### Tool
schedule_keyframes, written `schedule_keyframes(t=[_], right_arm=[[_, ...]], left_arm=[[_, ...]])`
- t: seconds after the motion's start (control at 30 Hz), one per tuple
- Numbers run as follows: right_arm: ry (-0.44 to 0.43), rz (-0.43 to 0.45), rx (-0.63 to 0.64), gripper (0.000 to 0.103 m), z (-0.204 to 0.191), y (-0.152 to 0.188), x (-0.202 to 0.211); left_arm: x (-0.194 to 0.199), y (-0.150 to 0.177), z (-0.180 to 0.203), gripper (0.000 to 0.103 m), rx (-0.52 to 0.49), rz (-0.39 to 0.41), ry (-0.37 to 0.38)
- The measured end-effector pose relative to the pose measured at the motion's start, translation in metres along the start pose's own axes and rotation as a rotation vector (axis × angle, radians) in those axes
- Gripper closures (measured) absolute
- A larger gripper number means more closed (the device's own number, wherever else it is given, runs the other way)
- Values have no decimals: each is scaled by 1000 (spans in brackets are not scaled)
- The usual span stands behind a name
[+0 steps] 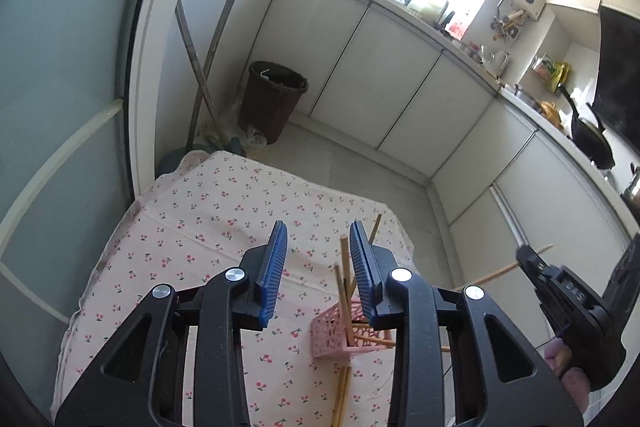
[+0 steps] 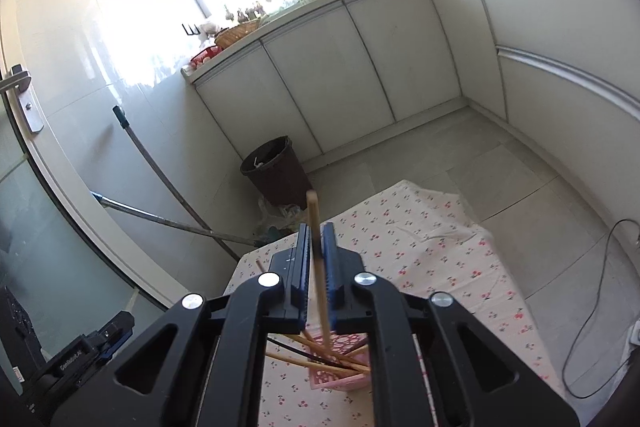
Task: Organize utensils
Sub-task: 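Open the right gripper to drop its wooden chopstick into the holder, then lower both open grippers toward the remaining wooden chopsticks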
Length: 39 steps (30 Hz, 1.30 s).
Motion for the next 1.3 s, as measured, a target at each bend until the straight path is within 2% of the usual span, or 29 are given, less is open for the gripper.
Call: schedule_keyframes(t=[0.1, 0.2, 0.27, 0.37, 0.43, 0.5, 0.6, 0.73, 0.87, 1.07, 1.3], right_arm=[[3, -26, 28, 90, -10, 13, -9], [49, -3, 92, 90, -12, 20, -2], [69, 7, 117, 90, -9, 23, 4], [109, 15, 155, 90, -1, 33, 11], [146, 17, 187, 83, 9, 43, 15], [175, 20, 201, 65, 18, 51, 18], [224, 20, 214, 56, 34, 61, 21], [265, -4, 222, 50, 56, 83, 27], [291, -23, 221, 38, 71, 102, 32], [336, -77, 219, 34, 98, 133, 35], [377, -150, 210, 21, 127, 168, 34]], left_arm=[[-1, 6, 10, 71, -48, -7, 2], [2, 11, 25, 70, -110, -1, 11], [5, 15, 35, 66, -144, 5, 13], [3, 25, 44, 52, -187, -5, 11], [1, 34, 47, 43, -221, -12, -8], [-1, 45, 46, 39, -253, -22, -40], [-3, 60, 39, 32, -256, -45, -66], [-6, 80, 30, 26, -248, -86, -90], [-11, 104, 23, 19, -247, -136, -109], [-14, 138, 14, 13, -252, -199, -138], [-22, 177, 5, 8, -244, -299, -149]])
Point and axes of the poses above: each gripper's, at about its wrist camera, not at the fingertips, and x roughly against the way its jaws point, z to its right, y to its underside, the point moved 10 cm from there along -x, roughly the way its jaws point, and after that the axes turned 13 degrees about y, right-handed, at the moved point
